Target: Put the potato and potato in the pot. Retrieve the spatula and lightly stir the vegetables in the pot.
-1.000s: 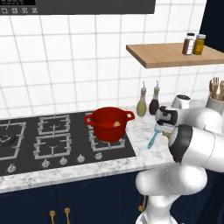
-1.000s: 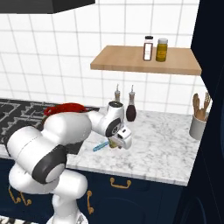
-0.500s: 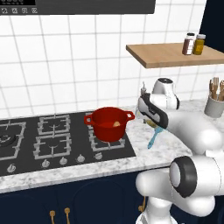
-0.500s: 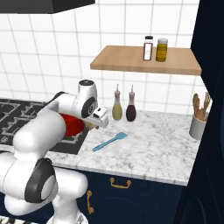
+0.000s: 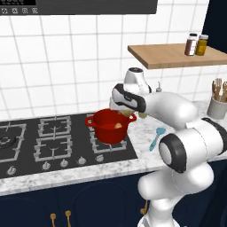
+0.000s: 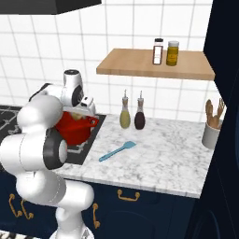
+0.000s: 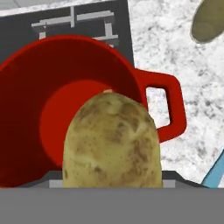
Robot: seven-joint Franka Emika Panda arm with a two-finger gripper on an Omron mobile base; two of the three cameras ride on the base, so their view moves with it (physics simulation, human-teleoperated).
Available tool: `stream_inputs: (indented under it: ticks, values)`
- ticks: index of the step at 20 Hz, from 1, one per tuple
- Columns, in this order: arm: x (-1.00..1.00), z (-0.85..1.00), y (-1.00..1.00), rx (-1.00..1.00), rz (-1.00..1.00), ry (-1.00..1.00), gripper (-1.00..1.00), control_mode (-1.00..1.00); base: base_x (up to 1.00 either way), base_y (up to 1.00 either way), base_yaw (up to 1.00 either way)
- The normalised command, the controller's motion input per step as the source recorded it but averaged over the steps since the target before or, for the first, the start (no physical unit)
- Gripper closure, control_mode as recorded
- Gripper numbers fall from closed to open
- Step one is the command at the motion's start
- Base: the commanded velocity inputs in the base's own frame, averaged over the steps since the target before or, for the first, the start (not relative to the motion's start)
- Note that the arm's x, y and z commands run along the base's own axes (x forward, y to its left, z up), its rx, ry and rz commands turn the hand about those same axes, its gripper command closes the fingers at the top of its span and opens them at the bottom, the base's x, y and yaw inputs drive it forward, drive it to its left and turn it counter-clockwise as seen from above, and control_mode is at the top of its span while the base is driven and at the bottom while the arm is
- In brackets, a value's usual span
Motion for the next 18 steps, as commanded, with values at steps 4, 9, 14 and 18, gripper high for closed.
stream_inputs:
  ticks: [4, 9, 14, 18]
  values:
    - [0.21, -0.42, 0.84, -0.03, 0.02, 0.0, 1.0, -1.0, 0.0, 0.0, 0.0]
    - [0.1, -0.75, 0.22, 0.0, 0.0, 0.0, -1.0, -1.0, 0.0, 0.0, 0.0]
    - [0.03, -0.31, 0.09, 0.0, 0.0, -0.01, -1.0, -1.0, 0.0, 0.0, 0.0]
    - [0.0, 0.19, 0.0, 0.0, 0.0, -0.05, -1.0, -1.0, 0.0, 0.0, 0.0]
